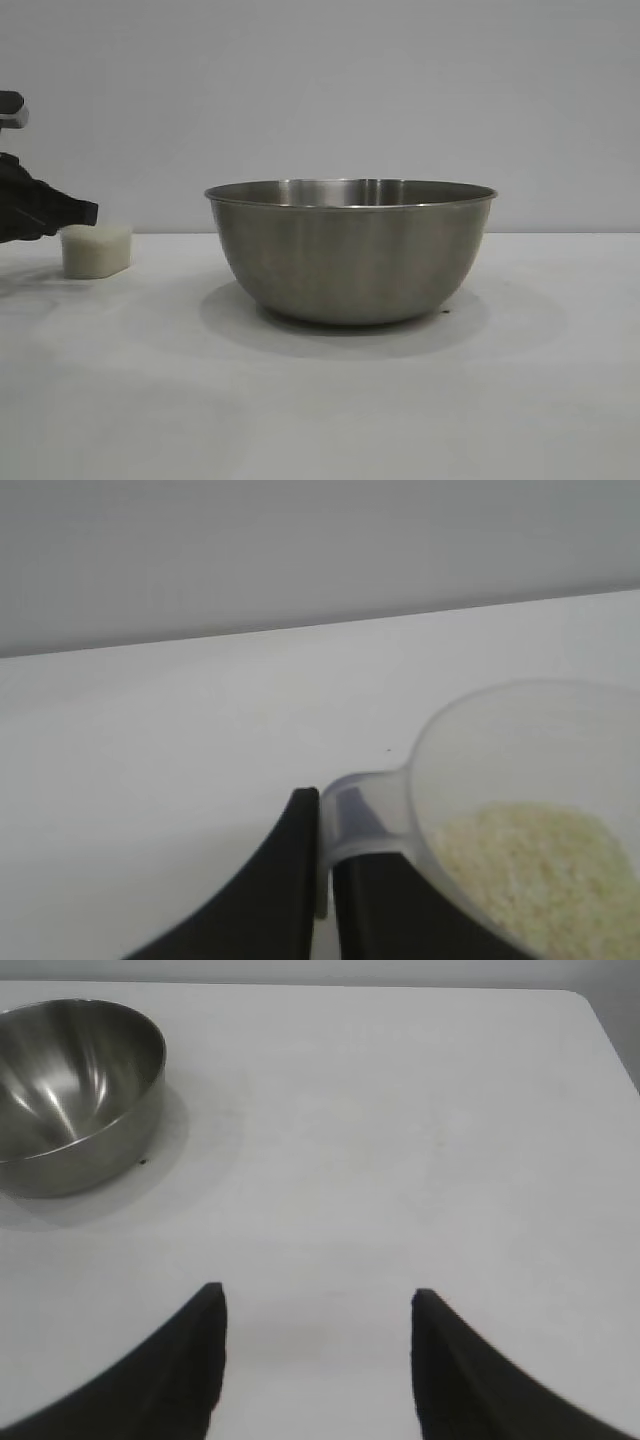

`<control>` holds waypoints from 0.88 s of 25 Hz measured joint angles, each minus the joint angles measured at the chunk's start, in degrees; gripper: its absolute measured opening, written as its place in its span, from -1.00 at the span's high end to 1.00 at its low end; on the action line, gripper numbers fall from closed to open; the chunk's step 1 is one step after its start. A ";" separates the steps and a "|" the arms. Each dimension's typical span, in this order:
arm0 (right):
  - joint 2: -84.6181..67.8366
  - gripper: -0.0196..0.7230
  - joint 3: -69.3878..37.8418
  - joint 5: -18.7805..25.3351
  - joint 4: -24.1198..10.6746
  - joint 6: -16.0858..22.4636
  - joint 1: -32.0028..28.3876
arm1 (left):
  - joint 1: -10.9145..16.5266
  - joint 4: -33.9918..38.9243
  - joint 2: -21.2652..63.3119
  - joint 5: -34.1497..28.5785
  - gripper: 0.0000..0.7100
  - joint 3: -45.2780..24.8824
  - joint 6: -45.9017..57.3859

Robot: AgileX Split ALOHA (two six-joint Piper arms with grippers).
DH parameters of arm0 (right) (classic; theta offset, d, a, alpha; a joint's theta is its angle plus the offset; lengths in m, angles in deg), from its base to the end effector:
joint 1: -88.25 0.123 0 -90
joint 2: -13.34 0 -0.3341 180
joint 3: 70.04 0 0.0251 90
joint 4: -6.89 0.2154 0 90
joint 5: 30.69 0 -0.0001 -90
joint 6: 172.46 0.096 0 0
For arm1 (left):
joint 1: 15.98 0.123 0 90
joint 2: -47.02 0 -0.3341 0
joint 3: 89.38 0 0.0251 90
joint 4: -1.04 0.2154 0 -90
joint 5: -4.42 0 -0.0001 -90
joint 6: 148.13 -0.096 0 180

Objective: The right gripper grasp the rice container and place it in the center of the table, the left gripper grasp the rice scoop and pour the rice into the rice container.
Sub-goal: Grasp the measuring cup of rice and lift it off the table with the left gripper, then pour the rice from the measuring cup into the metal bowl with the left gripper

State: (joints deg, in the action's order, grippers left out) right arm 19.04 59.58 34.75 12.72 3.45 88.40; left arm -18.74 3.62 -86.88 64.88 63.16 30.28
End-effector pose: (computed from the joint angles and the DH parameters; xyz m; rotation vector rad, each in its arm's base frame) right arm -0.0862 0.0086 0.2473 -0.0884 2.1156 0.0823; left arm 0.4178 -0.0239 0.1494 0.1148 1.7577 -0.0332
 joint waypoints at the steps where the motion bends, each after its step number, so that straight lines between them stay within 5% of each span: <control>1: 0.00 -0.11 0.00 0.00 0.00 0.00 0.00 | 0.00 0.00 0.81 -0.56 1.00 0.00 0.00; 15: 0.00 -0.11 0.00 0.00 0.00 0.00 0.00 | -0.23 5.14 16.35 -9.16 1.00 -0.46 0.00; 22: 0.00 -0.11 0.00 0.00 0.00 0.00 0.00 | -5.89 5.92 19.28 -10.80 1.00 -0.46 1.02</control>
State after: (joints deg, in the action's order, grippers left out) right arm 19.04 59.58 34.75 12.72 3.45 88.40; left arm -24.63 9.53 -67.61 54.09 62.70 31.30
